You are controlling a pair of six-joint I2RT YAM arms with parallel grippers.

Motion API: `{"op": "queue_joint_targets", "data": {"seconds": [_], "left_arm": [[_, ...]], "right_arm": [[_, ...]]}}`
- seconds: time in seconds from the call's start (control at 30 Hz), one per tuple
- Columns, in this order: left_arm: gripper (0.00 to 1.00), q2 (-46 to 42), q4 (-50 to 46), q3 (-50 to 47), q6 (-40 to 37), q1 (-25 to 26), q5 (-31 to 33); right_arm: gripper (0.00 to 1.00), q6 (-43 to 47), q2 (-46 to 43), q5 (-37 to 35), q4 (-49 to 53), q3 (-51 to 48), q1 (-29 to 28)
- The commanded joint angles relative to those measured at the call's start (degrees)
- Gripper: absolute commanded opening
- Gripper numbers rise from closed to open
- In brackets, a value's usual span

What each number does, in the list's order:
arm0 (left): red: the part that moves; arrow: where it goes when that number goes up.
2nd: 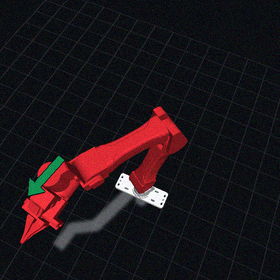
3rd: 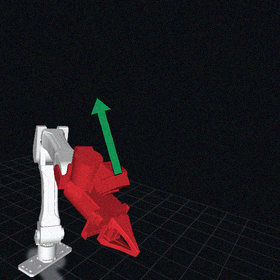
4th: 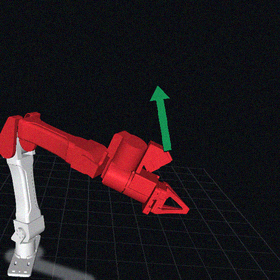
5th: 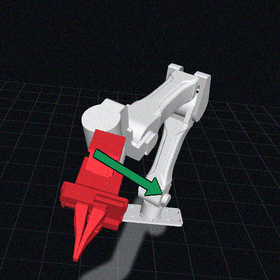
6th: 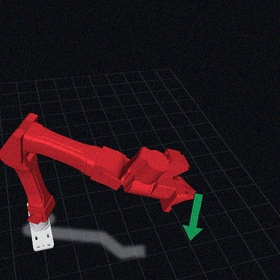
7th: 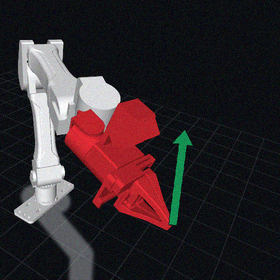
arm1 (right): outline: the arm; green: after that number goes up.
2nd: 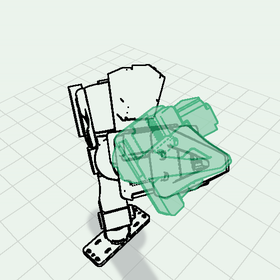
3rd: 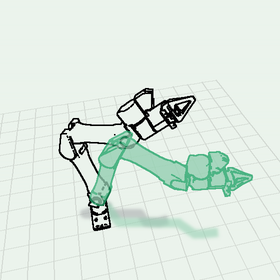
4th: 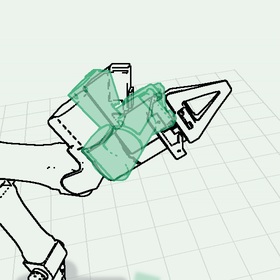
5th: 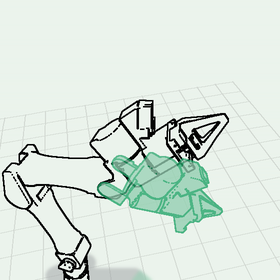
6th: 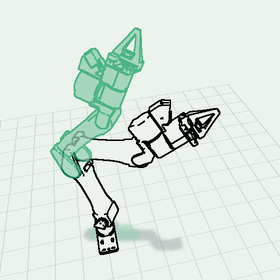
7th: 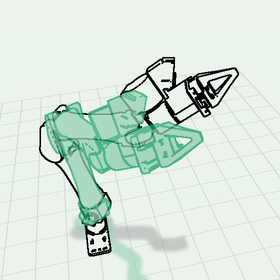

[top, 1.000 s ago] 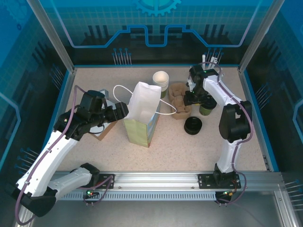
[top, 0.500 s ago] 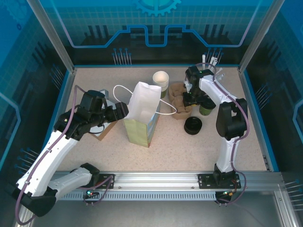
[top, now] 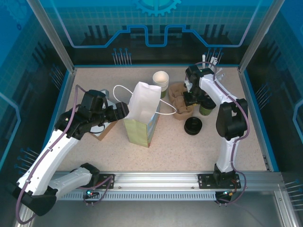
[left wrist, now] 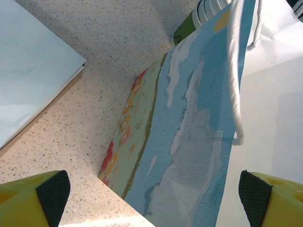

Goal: Pack the takeout coffee

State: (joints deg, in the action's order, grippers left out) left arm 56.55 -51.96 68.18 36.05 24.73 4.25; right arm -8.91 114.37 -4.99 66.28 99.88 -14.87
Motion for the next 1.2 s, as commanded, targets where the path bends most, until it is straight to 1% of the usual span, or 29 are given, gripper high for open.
{"op": "queue_joint_targets", "data": {"seconds": [0.0, 0.23, 0.43, 0.57, 0.7, 0.8, 1.0, 1.17], "left_arm": [[0.96, -0.38, 0.85, -0.68, 0.36, -0.56, 0.44], [0.96, -0.57, 0.74, -0.79, 0.35, -0.61, 0.43], [0.96, -0.57, 0.72, -0.80, 0.46, -0.56, 0.49], [0.96, -0.53, 0.66, -0.91, 0.49, -0.57, 0.48], [0.96, -0.80, 0.55, -0.88, 0.43, -0.56, 0.71], [0.96, -0.92, 0.53, -0.90, 0.34, -0.62, 0.78], [0.96, -0.92, 0.39, -0.79, 0.25, -0.63, 0.79], [0.96, -0.86, 0.52, -0.85, 0.25, -0.65, 0.80]], "right_arm": [[0.28, 1.00, -0.50, -1.44, 2.53, 1.57, -0.75], [0.31, 1.09, 0.24, -0.82, 2.71, 1.30, -0.79], [0.30, 1.14, 0.77, -0.71, 2.97, 1.37, -0.77], [0.28, 1.20, 0.86, -0.64, 3.06, 1.21, -0.78], [0.21, 1.09, 0.47, -0.35, 2.90, 1.35, -0.76], [0.19, 0.73, -0.08, 2.13, 2.46, 1.31, -0.35], [0.19, -0.66, -2.58, 9.17, 0.73, 0.77, 1.44], [0.19, -0.79, -3.43, 9.74, 1.02, 0.92, 2.20]]}}
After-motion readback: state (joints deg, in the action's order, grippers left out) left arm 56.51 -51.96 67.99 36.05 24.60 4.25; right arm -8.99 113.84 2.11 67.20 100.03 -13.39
